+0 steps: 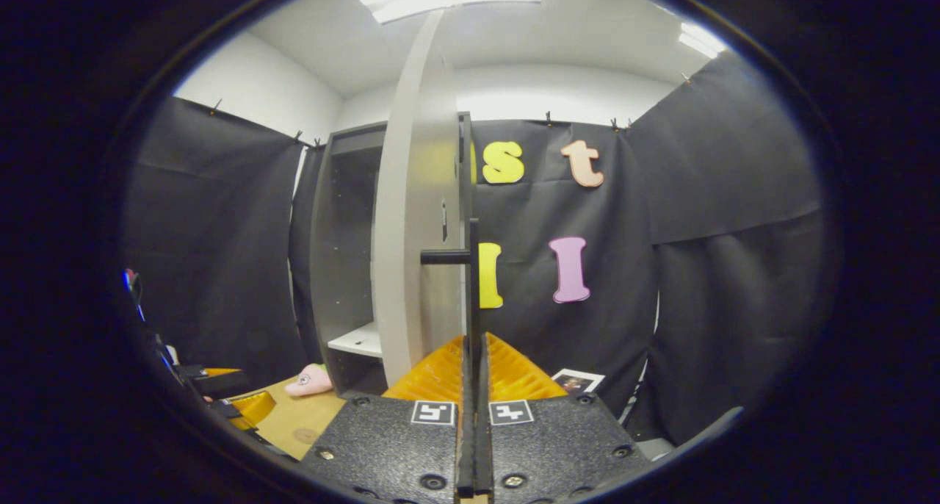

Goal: Open the cabinet door with the right hand, grasp the bottle in the cabinet with the left hand and place it on the coaster, then close the cabinet door with the right hand.

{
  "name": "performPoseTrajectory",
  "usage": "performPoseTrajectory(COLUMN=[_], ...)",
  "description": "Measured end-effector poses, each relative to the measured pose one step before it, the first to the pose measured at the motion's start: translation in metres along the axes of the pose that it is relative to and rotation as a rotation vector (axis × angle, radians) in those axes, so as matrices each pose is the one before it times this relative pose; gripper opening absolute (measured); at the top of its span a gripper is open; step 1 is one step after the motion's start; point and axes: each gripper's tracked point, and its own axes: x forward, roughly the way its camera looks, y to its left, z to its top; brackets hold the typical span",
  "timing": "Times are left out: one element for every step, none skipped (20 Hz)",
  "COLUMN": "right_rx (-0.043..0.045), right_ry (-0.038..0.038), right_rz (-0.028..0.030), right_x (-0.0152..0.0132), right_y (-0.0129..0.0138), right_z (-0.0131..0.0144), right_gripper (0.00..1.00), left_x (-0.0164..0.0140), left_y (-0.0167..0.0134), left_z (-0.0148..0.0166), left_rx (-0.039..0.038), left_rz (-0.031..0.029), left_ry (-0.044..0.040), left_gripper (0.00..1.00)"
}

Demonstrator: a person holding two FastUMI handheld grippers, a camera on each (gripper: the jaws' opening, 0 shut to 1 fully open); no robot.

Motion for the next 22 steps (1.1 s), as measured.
performPoseTrajectory(right_rx=[-0.00083,-0.00615,-0.00523,0.00237,0.00581,0.00045,-0.01008,-0.01159,-0.00024,0.00519,0.00737,0.00827,0.01040,0.01400,0.01776,0.02067,0.01705,0.01449,0.00906,0.00277,-0.00282,-0.00701], right_ry=[0.01199,0.01420,0.00921,-0.00507,-0.00666,-0.00621,-0.00894,0.00154,0.00156,0.00378,0.00466,0.00683,0.01329,0.01289,0.01121,0.00183,0.00092,0.00042,0.00387,0.00435,0.00557,0.00336], right_rz=[0.00146,-0.00113,0.00526,0.01046,0.01127,-0.01034,-0.03189,-0.03145,-0.01597,-0.00005,-0.00046,-0.00311,-0.00012,0.01046,0.01433,0.00373,0.00845,0.00405,0.00025,-0.00043,-0.00322,0.00163], right_x=[-0.00033,-0.00429,-0.00512,-0.00625,-0.00453,-0.00393,-0.00570,-0.00246,-0.00202,-0.00170,0.00134,0.00100,0.00260,0.00171,0.00444,0.00164,0.00309,0.00143,0.00205,0.00167,0.00173,0.00142], right_y=[-0.00187,-0.00151,-0.00218,-0.00106,-0.00088,-0.00524,-0.01208,-0.00908,-0.00524,-0.00131,-0.00071,-0.00226,-0.00392,0.00029,0.00240,-0.00127,-0.00250,-0.00114,-0.00272,-0.00221,-0.00191,-0.00017], right_z=[-0.00274,-0.00263,-0.00146,0.00075,-0.00080,-0.00230,-0.00078,-0.00382,-0.00616,-0.00457,-0.00446,-0.00497,-0.00678,-0.00582,-0.00549,-0.00184,-0.00235,-0.00212,-0.00279,-0.00217,-0.00297,-0.00309], right_gripper=[0.04,0.04,0.04,0.04,0.04,0.04,0.06,0.09,0.16,0.25,0.43,0.51,0.60,0.66,0.82,0.89,0.96,0.97,0.98,0.98,0.98,0.98], left_x=[-0.00019,0.00065,0.00008,0.00046,0.00018,0.00183,0.00208,0.00251,0.00349,0.00459,0.00391,0.00610,0.00623,0.00664,0.00851,0.00955,0.00915,0.00963,0.01203,0.01195,0.01272,0.01298], left_y=[-0.00127,-0.00127,-0.00082,0.00058,0.00065,-0.00097,-0.00186,-0.00001,0.00294,0.00112,-0.00208,-0.00173,-0.00117,-0.00239,-0.00325,-0.00466,-0.00435,-0.00388,-0.00248,-0.00272,-0.00214,-0.00145], left_z=[-0.00045,0.00009,0.00018,0.00057,0.00004,-0.00061,-0.00021,0.00301,0.00437,0.00432,0.00510,0.00497,0.00571,0.00799,0.00675,0.00756,0.00519,0.00482,0.00311,0.00262,0.00156,0.00294], left_rx=[-0.00462,-0.00465,-0.00357,-0.00213,-0.00239,-0.00249,-0.00027,0.00791,0.00966,0.00376,-0.00248,-0.00406,-0.00335,-0.00163,-0.00337,-0.00668,-0.00531,-0.00239,-0.00220,-0.00548,-0.00943,-0.01087], left_rz=[-0.00097,-0.00153,-0.00088,0.00451,0.00403,-0.00059,-0.00456,-0.00137,0.00869,0.00238,-0.00394,-0.00630,-0.00717,-0.00841,-0.01558,-0.01968,-0.01692,-0.01618,-0.01516,-0.01492,-0.01279,-0.00996], left_ry=[0.00019,0.00025,-0.00168,-0.00452,-0.00162,0.00193,0.00410,-0.00314,-0.00929,-0.01055,-0.01018,-0.00700,-0.00851,-0.00988,-0.01130,-0.01374,-0.00621,-0.00352,-0.00094,0.00404,0.01157,0.00555], left_gripper=[0.95,0.95,0.95,0.95,0.95,0.95,0.95,0.95,0.95,0.95,0.95,0.95,0.95,0.95,0.95,0.95,0.95,0.95,0.95,0.95,0.95,0.95])
